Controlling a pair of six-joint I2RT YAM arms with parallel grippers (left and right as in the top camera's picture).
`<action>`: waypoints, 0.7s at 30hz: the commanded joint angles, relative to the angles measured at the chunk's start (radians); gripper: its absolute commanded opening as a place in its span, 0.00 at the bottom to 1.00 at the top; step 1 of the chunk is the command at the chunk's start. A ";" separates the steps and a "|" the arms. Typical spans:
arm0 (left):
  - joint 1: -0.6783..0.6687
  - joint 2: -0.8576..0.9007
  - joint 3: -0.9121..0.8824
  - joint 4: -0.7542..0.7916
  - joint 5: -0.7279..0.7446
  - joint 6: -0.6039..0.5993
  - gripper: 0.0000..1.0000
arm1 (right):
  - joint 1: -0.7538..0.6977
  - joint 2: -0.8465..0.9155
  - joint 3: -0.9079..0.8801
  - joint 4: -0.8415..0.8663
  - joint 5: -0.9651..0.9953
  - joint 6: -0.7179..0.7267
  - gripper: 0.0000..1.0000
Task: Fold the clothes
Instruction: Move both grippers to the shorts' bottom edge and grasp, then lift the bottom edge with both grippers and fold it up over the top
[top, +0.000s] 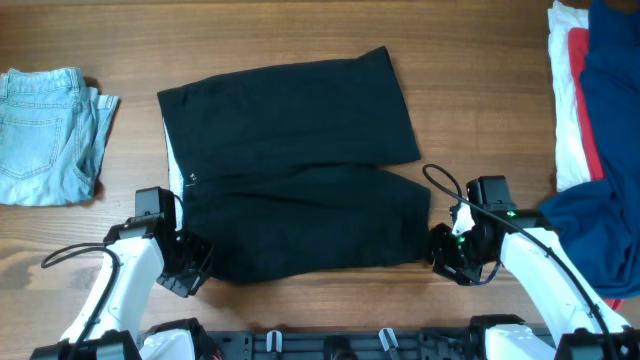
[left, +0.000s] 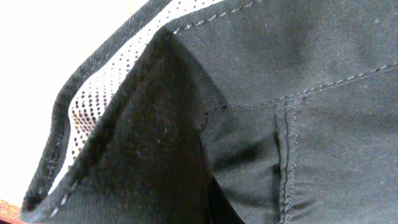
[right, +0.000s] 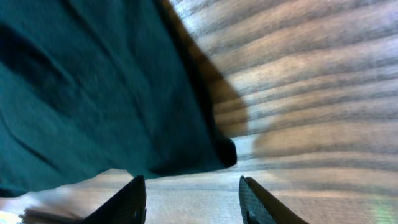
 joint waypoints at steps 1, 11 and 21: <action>-0.003 -0.006 -0.005 0.006 -0.028 0.018 0.08 | 0.000 0.052 -0.012 0.064 -0.027 0.066 0.48; -0.003 -0.006 0.020 -0.029 -0.019 0.067 0.04 | -0.001 0.163 -0.017 0.217 0.034 0.113 0.04; -0.003 -0.019 0.323 -0.343 -0.031 0.201 0.04 | -0.002 -0.046 0.246 -0.089 0.177 0.060 0.04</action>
